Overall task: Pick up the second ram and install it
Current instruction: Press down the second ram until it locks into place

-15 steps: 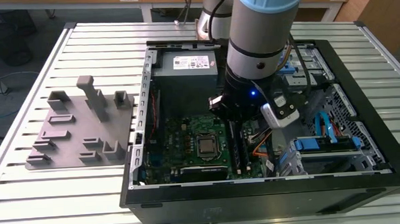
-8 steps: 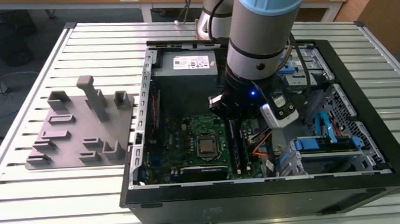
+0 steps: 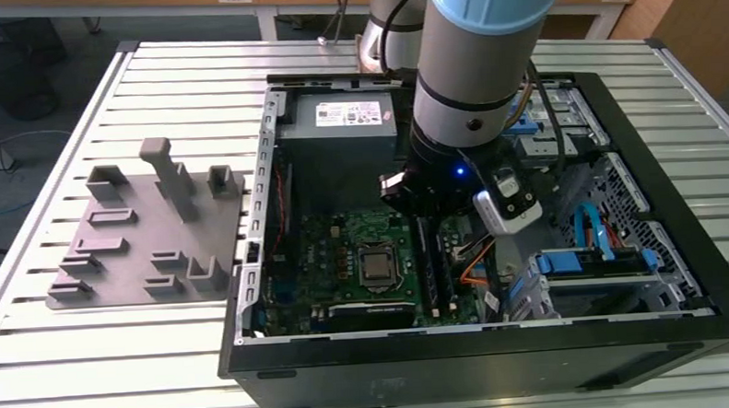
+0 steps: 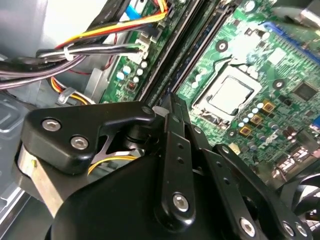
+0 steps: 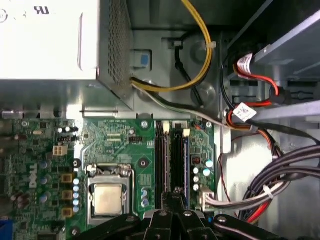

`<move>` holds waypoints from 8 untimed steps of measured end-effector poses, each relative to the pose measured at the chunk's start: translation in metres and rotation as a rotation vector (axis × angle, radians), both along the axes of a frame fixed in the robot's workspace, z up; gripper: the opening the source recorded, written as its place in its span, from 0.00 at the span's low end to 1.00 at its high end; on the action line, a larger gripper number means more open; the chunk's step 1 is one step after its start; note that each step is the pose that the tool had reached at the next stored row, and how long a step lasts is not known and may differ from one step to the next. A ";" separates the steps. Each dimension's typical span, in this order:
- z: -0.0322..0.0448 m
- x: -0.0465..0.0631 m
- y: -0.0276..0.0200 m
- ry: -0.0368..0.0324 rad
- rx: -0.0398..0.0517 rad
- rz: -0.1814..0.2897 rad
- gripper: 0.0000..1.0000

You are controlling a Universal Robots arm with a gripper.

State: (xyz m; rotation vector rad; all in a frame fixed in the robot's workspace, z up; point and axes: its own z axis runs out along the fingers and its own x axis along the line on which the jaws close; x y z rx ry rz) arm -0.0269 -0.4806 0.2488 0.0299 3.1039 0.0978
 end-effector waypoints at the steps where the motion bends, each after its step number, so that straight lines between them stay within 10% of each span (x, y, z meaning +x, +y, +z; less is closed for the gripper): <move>1: -0.0011 0.000 0.0009 -0.0002 0.0067 0.000 0.11; 8: -0.0136 0.000 0.0208 0.0000 0.0094 0.000 0.11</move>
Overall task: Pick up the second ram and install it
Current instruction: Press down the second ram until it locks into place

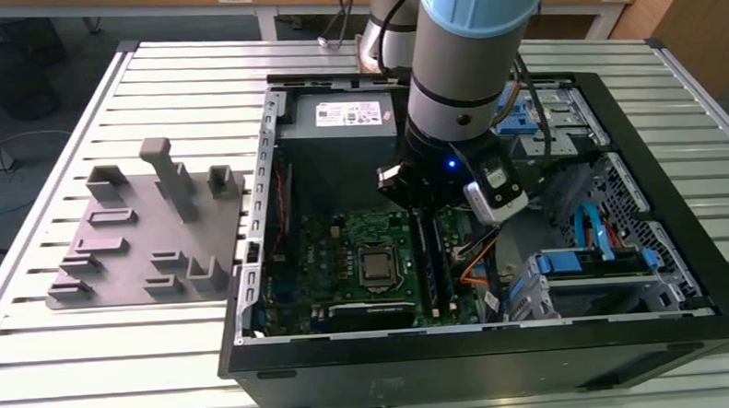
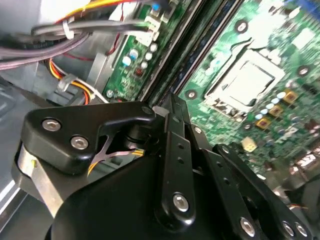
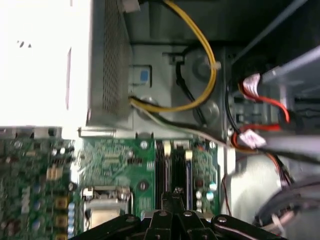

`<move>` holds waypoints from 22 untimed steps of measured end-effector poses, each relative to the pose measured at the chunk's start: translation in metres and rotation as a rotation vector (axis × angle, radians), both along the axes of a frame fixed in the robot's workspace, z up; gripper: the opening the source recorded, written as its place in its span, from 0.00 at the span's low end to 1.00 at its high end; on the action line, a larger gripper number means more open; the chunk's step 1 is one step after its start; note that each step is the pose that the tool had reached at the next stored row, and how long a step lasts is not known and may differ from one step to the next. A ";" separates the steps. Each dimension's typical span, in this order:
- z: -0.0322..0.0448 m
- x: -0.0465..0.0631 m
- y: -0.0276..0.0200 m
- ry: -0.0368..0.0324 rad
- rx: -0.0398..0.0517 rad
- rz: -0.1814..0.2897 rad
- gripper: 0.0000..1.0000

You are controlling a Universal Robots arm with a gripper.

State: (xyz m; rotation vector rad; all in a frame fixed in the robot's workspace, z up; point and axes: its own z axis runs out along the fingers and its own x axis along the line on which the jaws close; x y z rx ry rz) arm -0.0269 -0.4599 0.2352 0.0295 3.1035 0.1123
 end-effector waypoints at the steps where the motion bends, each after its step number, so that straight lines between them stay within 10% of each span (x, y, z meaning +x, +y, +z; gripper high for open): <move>1: -0.0017 0.000 0.0033 0.0000 -0.0014 0.000 0.11; 6: -0.0070 0.000 0.0169 0.0001 -0.0294 0.001 0.11; 17: -0.0201 -0.003 0.0182 0.0007 -0.0314 0.001 0.11; 22: -0.0122 -0.003 0.0187 -0.0008 -0.0287 0.002 0.11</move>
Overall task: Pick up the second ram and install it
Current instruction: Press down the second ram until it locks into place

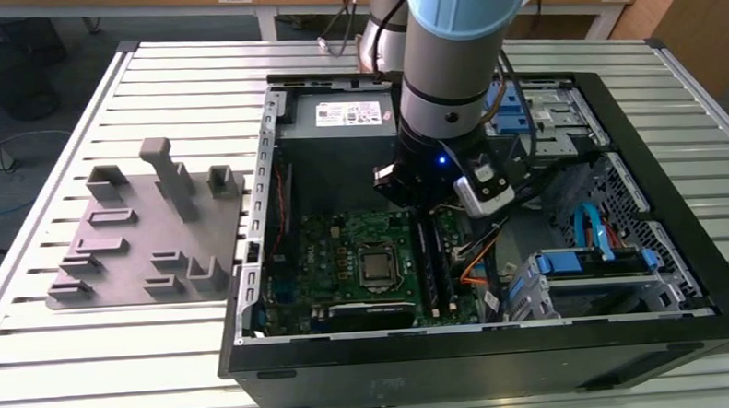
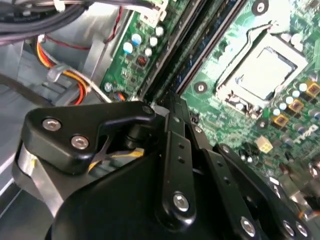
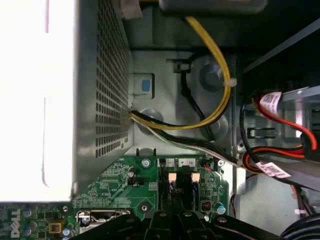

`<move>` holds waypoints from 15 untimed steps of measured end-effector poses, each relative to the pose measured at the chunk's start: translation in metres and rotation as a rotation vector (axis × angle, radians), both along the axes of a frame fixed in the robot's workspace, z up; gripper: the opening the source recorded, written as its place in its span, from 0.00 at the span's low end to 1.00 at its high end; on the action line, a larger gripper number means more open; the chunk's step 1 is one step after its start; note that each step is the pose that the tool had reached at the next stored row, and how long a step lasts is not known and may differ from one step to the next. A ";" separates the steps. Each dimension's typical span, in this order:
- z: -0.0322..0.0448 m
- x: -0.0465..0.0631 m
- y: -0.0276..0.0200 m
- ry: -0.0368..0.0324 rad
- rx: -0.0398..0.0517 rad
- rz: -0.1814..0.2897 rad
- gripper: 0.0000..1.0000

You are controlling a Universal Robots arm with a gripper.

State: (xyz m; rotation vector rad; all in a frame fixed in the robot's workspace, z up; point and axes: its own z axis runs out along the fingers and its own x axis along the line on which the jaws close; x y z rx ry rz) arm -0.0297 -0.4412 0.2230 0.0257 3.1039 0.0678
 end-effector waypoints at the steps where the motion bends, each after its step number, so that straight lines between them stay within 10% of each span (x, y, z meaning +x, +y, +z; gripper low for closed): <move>1: 0.0030 0.000 -0.0003 0.0004 -0.0016 0.000 0.11; 15: 0.0013 0.000 -0.0459 0.0010 -0.0229 0.000 0.11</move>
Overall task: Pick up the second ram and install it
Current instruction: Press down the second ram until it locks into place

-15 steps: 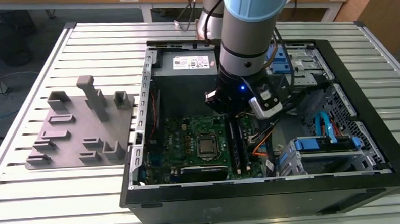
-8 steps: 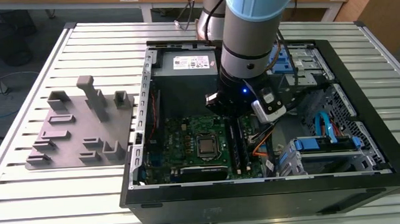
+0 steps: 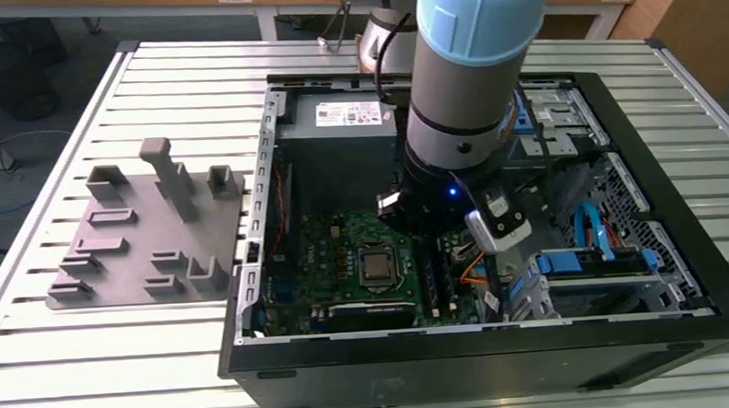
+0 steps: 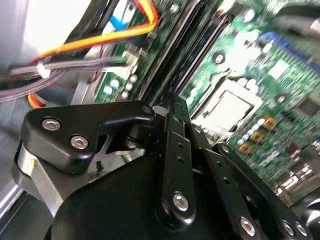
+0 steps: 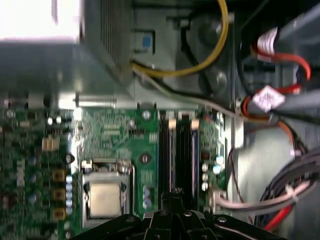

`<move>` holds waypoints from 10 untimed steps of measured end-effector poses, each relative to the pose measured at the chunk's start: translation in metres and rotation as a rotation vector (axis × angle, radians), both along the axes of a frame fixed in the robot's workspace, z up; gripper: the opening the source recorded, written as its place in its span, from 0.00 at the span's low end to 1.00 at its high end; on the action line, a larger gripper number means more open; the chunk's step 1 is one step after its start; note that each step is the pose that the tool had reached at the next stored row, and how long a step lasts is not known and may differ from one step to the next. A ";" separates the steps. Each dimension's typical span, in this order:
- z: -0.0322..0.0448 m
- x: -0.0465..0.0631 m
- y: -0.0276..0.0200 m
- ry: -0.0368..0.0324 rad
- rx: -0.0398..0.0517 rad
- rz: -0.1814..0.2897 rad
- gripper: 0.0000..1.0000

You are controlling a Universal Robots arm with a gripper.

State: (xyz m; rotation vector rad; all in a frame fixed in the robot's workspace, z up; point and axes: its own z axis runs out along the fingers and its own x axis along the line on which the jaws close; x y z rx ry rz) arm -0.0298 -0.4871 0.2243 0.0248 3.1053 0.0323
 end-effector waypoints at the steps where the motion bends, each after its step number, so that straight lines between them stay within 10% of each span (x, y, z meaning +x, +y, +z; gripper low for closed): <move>1: -0.0006 0.000 -0.0037 0.0003 -0.0012 0.000 0.11; 10: -0.0083 0.000 -0.0113 0.0021 -0.0104 0.000 0.11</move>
